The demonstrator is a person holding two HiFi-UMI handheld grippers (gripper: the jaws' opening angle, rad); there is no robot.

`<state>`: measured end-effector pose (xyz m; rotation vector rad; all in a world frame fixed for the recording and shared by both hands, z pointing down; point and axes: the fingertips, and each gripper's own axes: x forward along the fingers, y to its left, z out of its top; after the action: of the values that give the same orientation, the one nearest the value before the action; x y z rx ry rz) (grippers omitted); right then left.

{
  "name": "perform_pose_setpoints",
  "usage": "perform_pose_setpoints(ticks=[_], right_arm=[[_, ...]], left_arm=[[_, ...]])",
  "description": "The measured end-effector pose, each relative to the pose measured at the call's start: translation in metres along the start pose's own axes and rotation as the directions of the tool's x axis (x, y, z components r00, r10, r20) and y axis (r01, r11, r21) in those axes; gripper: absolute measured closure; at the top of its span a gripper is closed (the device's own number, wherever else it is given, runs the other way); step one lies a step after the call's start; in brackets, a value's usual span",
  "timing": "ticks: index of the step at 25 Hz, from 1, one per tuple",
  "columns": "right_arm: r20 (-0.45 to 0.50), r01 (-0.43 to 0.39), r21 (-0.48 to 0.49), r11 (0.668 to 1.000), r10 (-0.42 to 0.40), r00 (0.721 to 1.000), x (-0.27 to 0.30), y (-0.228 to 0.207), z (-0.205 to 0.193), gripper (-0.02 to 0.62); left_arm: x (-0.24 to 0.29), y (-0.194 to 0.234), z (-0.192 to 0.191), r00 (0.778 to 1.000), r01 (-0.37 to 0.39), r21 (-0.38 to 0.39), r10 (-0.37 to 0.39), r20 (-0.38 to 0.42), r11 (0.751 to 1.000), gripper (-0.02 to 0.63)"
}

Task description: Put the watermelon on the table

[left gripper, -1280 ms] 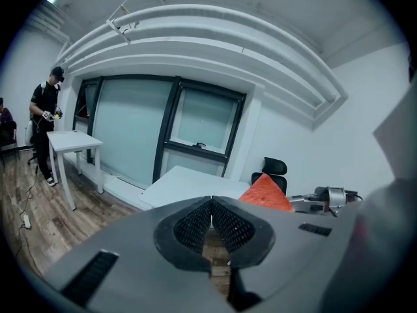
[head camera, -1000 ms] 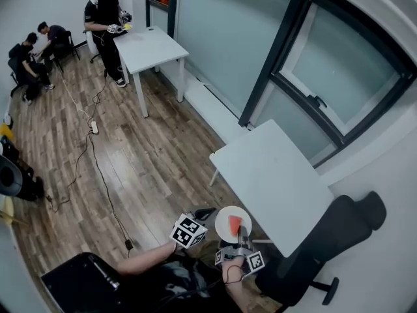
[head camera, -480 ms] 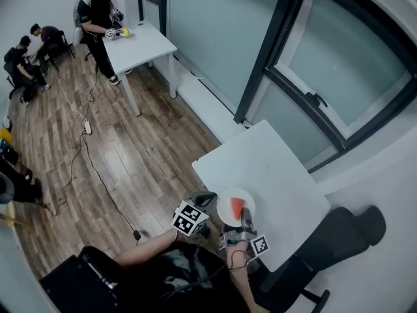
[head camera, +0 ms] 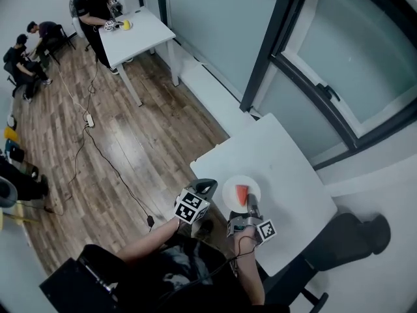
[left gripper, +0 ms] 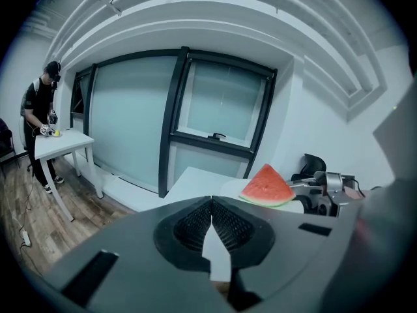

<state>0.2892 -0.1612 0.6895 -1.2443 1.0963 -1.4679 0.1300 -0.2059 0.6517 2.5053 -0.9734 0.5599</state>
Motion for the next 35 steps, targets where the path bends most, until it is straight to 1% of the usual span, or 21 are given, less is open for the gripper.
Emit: perform_pose_setpoints(ticks=[6,8,10,11,13,14,16,18,19,21,24,27,30,32,33,34,35], right_arm=[[-0.007,0.003,-0.091,0.996,-0.003,1.0,0.098,0.009,0.019,0.571],[-0.031,0.004,-0.135,0.991,-0.008,0.999,0.136,0.002,0.028,0.571],[-0.045,0.025,-0.199,0.98,-0.035,0.998,0.177,-0.014,0.037,0.571],[-0.029,0.049,-0.228,0.972,-0.057,0.998,0.196,-0.023,0.044,0.571],[0.039,0.109,-0.256,0.961,-0.102,0.994,0.224,-0.039,0.063,0.571],[0.073,0.127,-0.25,0.96,-0.112,0.991,0.234,-0.045,0.073,0.571],[0.112,0.134,-0.22,0.966,-0.112,0.987,0.249,-0.055,0.089,0.571],[0.115,0.143,-0.207,0.968,-0.121,0.986,0.26,-0.069,0.099,0.571],[0.108,0.153,-0.209,0.966,-0.133,0.985,0.267,-0.078,0.102,0.571],[0.101,0.18,-0.218,0.959,-0.162,0.982,0.282,-0.094,0.107,0.571],[0.119,0.192,-0.242,0.951,-0.168,0.979,0.307,-0.103,0.122,0.571],[0.137,0.197,-0.273,0.941,-0.165,0.977,0.334,-0.105,0.136,0.571],[0.106,0.243,-0.348,0.906,-0.22,0.97,0.35,-0.112,0.141,0.571],[0.089,0.28,-0.404,0.871,-0.267,0.959,0.355,-0.115,0.141,0.569],[0.081,0.296,-0.45,0.842,-0.292,0.953,0.357,-0.116,0.141,0.569],[0.075,0.314,-0.511,0.8,-0.322,0.944,0.359,-0.116,0.142,0.569],[0.077,0.338,-0.579,0.742,-0.362,0.929,0.361,-0.116,0.144,0.561]], left_arm=[[0.058,0.045,0.03,0.998,0.065,0.003,-0.065,-0.014,0.998,0.6],[0.077,0.066,0.03,0.996,0.086,-0.014,-0.087,-0.029,0.996,0.6],[0.093,0.092,0.023,0.993,0.099,-0.03,-0.1,-0.061,0.995,0.6],[0.101,0.105,0.019,0.991,0.105,-0.032,-0.107,-0.082,0.994,0.6],[0.116,0.129,0.013,0.985,0.118,-0.04,-0.122,-0.119,0.992,0.6],[0.125,0.138,0.012,0.983,0.124,-0.05,-0.13,-0.127,0.991,0.6],[0.148,0.154,0.015,0.982,0.133,-0.078,-0.142,-0.124,0.988,0.6],[0.174,0.161,0.02,0.983,0.137,-0.098,-0.148,-0.108,0.986,0.6],[0.187,0.164,0.023,0.984,0.137,-0.093,-0.147,-0.103,0.986,0.6],[0.208,0.167,0.028,0.984,0.134,-0.058,-0.14,-0.113,0.989,0.6],[0.217,0.163,0.041,0.979,0.146,-0.018,-0.147,-0.139,0.989,0.6],[0.211,0.163,0.048,0.976,0.151,-0.012,-0.151,-0.157,0.988,0.6],[0.204,0.167,0.045,0.976,0.128,-0.048,-0.135,-0.174,0.991,0.6],[0.201,0.167,0.042,0.972,0.128,-0.054,-0.136,-0.189,0.99,0.6],[0.201,0.165,0.04,0.97,0.136,-0.049,-0.143,-0.196,0.99,0.6],[0.201,0.163,0.039,0.968,0.146,-0.04,-0.151,-0.202,0.988,0.6],[0.202,0.161,0.039,0.966,0.156,-0.028,-0.158,-0.206,0.987,0.6]])
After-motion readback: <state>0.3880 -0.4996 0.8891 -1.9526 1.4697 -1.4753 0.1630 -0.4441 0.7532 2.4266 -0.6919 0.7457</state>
